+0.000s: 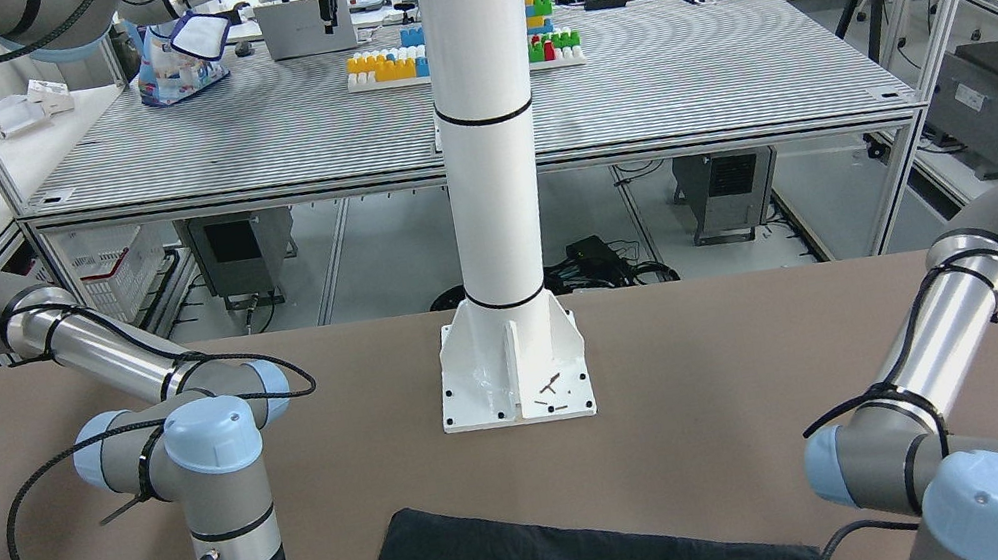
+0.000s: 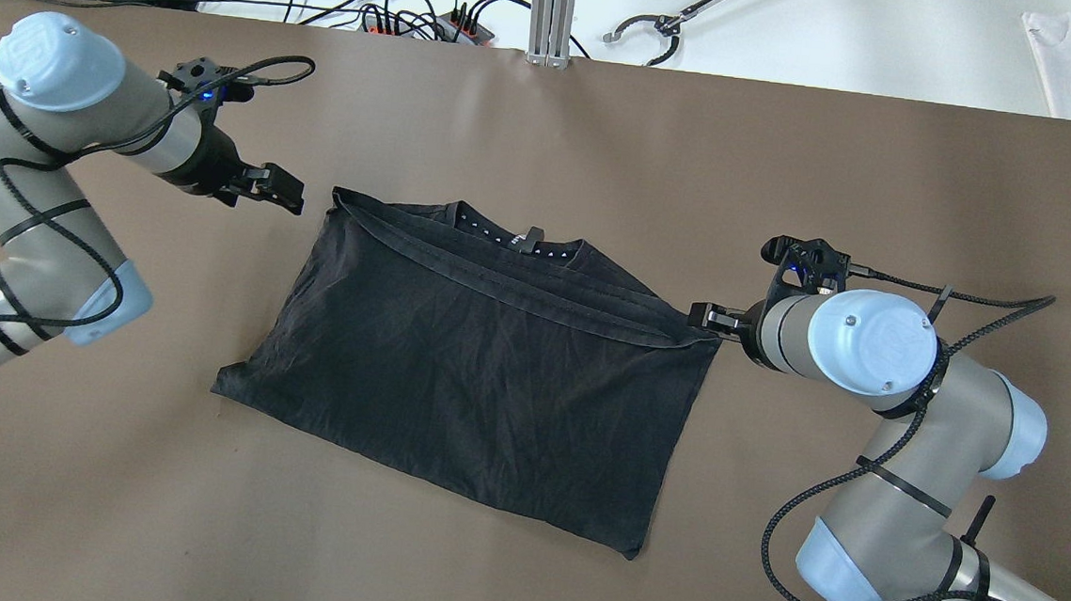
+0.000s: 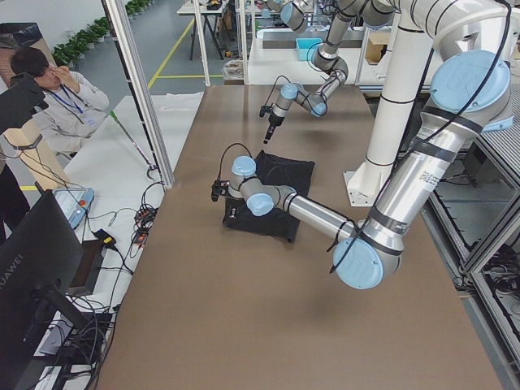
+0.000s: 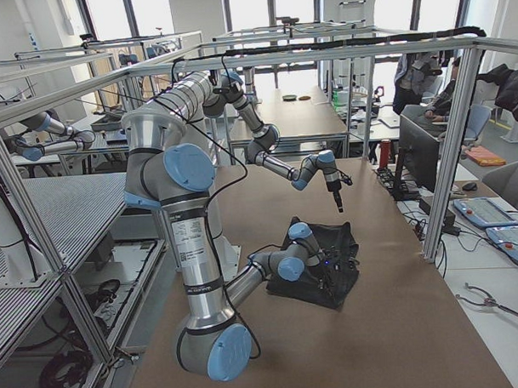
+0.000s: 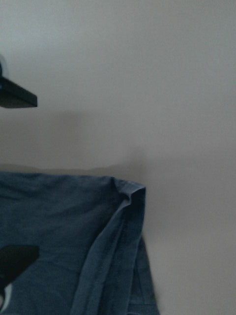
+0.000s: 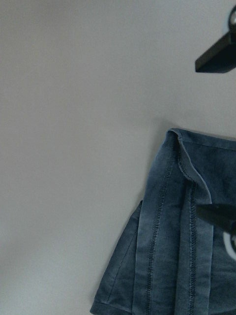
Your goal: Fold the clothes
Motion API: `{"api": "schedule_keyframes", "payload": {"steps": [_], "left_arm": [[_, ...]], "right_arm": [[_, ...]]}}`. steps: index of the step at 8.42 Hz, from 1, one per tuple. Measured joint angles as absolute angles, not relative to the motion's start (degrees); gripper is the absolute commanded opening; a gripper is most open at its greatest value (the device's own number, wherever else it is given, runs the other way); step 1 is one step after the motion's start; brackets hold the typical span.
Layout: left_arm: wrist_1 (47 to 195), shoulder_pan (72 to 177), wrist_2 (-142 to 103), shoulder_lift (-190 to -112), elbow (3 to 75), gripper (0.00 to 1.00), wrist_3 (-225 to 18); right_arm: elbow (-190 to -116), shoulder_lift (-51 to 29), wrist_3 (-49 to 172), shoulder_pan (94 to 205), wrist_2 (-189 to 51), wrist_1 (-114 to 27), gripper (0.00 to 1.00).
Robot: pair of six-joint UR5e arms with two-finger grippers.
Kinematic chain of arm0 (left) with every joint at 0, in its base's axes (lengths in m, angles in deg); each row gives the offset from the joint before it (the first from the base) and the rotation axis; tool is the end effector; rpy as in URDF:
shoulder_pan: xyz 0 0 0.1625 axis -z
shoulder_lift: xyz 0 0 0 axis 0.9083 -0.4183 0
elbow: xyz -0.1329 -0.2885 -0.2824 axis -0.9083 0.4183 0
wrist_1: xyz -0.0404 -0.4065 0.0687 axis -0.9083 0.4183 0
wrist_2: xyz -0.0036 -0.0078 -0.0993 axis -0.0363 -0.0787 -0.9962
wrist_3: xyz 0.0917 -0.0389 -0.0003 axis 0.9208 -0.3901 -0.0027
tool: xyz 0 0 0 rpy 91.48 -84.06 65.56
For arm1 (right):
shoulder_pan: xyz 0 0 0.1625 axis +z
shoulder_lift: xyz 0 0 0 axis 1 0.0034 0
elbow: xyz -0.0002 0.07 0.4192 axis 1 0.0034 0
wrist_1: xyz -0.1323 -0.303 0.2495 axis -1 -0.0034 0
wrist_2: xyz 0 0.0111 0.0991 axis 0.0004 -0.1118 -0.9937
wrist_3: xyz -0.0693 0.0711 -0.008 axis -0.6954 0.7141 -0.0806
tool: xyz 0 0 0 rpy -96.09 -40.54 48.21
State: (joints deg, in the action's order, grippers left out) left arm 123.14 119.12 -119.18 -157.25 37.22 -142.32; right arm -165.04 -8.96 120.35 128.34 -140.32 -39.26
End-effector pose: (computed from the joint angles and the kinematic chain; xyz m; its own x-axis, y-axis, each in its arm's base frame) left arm 0.3283 -0.5886 0.3555 0.5573 0.1063 -0.8235 0.1475 0.9633 0.2242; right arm -0.3920 -0.4732 0.3338 0.6217 0.1693 0.7648 -0.4324 0.8883 0.1548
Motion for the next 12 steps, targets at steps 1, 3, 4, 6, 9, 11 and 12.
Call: {"api": "schedule_keyframes", "payload": {"steps": [1,3,4,6,9,11,12], "left_arm": [[123.4,117.8,-119.9,-153.0,41.8,1.00,-141.9],[125.1,112.0,-119.2,-145.5,48.8,0.90,-142.1],[126.7,109.1,-117.8,-143.6,49.5,0.88,-142.1],[128.1,105.1,-114.6,-142.0,48.9,0.74,-142.1],[128.4,103.9,-113.4,-141.7,47.8,0.05,-141.9],[128.4,103.3,-113.4,-141.7,47.7,0.00,-142.1],[128.4,103.1,-113.4,-141.7,47.7,0.00,-142.2]], "right_arm": [[-165.1,-8.7,120.5,128.3,-140.3,-38.7,0.94],[-165.1,-8.5,120.7,128.0,-140.4,-38.2,0.94],[-165.1,-8.4,120.7,128.0,-140.3,-38.2,0.94],[-165.1,-8.2,120.7,128.0,-140.3,-38.2,0.94],[-165.1,-8.2,120.7,127.9,-140.4,-38.1,0.94],[-165.1,-8.2,120.6,127.9,-140.4,-38.1,0.94],[-165.1,-8.2,120.5,127.9,-140.4,-38.1,0.94]]}}
